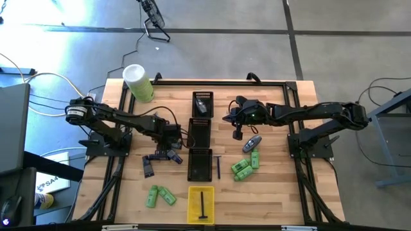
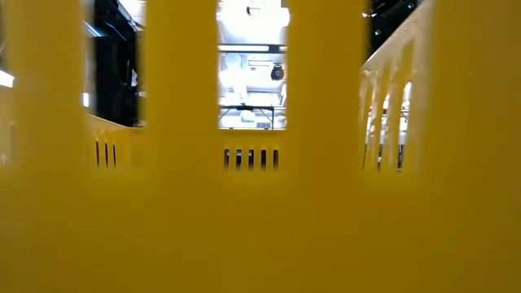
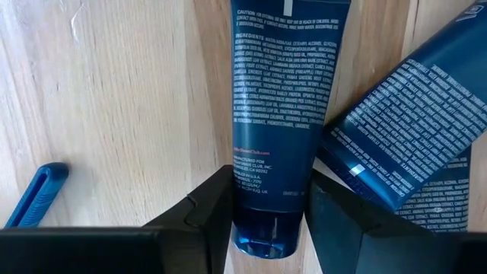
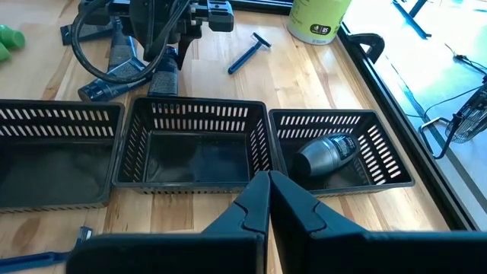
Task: Pick & Place Travel size toiletries
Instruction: Put the dark blue shave butter bottle into the center black bin
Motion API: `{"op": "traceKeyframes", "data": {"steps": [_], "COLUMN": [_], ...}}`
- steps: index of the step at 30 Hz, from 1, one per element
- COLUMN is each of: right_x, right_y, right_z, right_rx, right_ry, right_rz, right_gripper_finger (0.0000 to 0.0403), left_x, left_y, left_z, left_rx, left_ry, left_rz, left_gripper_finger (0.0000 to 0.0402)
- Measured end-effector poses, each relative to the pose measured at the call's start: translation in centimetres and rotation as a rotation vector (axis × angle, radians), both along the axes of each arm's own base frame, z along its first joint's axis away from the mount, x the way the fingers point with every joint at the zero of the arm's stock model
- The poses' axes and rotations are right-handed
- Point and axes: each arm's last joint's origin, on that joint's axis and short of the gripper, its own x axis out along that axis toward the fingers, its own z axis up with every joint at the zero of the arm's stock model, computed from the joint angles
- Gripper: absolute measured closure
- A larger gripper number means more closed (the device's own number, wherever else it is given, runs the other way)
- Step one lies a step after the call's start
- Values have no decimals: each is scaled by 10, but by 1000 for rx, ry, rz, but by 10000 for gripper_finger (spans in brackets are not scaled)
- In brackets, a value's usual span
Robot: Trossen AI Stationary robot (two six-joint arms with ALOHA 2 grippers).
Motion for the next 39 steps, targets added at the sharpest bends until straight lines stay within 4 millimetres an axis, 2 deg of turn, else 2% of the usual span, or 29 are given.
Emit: {"op": "traceKeyframes", "data": {"steps": [13, 19, 32, 39], "right_x": [0, 0, 0, 0], "right_y": [0, 0, 0, 0], "right_z": [0, 0, 0, 0], "right_rx": [0, 0, 0, 0], "right_ry": [-1, 0, 0, -1], "right_rz": [0, 0, 0, 0], "right_gripper_finger": [400, 400, 400, 400], "left_x": [-5, -7, -24, -33], "left_y": [0, 2, 2, 2], "left_z": [1, 7, 48, 72], "left_rx": [-2, 77, 82, 61], "left_ry": [38, 11, -201, -368], "left_rz": [36, 68, 88, 173], "left_gripper_finger": [265, 265, 265, 265]}}
